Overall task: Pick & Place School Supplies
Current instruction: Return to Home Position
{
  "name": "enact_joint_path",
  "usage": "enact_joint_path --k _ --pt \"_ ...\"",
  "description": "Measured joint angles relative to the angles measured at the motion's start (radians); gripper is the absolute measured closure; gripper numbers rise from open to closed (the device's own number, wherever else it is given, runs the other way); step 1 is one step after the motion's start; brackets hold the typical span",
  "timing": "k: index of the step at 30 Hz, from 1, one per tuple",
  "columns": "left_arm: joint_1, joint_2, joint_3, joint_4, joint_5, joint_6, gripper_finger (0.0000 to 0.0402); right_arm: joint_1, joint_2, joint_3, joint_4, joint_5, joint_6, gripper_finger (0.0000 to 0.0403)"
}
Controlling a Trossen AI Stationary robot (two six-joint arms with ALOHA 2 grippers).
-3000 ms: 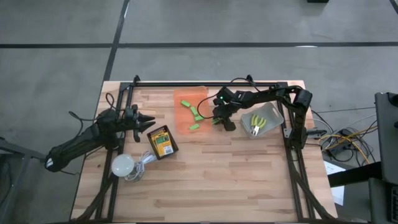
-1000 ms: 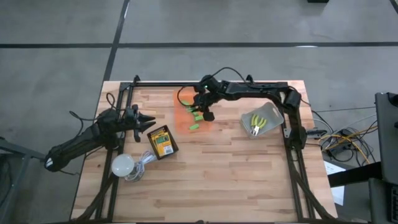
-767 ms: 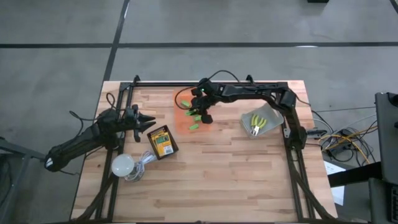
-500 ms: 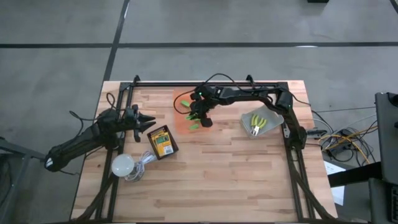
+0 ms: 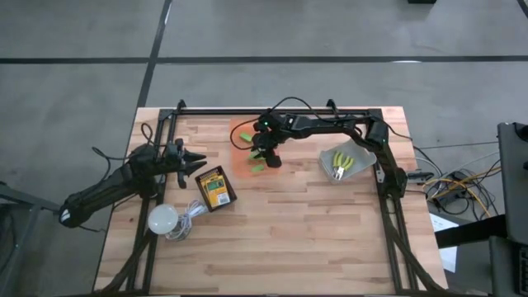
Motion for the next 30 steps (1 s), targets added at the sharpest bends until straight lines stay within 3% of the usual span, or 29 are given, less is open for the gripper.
enact_joint_path --k 6,13,21,26,30 --pt "0.000 0.000 0.000 0.000 0.000 0.000 0.0282 0.002 0.000 -0.002 0.000 -0.003 0.008 0.0247" --pt "0.000 0.000 0.000 0.000 0.000 0.000 0.0282 -0.009 -0.052 0.011 0.002 -0.012 0.070 0.0255" --pt "0.000 0.000 0.000 0.000 0.000 0.000 0.0282 -0.052 -0.229 0.013 -0.059 0.000 0.081 0.0249" --pt "0.000 0.000 0.000 0.000 0.000 0.000 0.0282 -0.077 -0.361 0.013 -0.216 0.004 0.100 0.0232" --pt "0.000 0.000 0.000 0.000 0.000 0.000 0.0282 -0.083 -0.447 0.011 -0.334 0.080 0.170 0.0218"
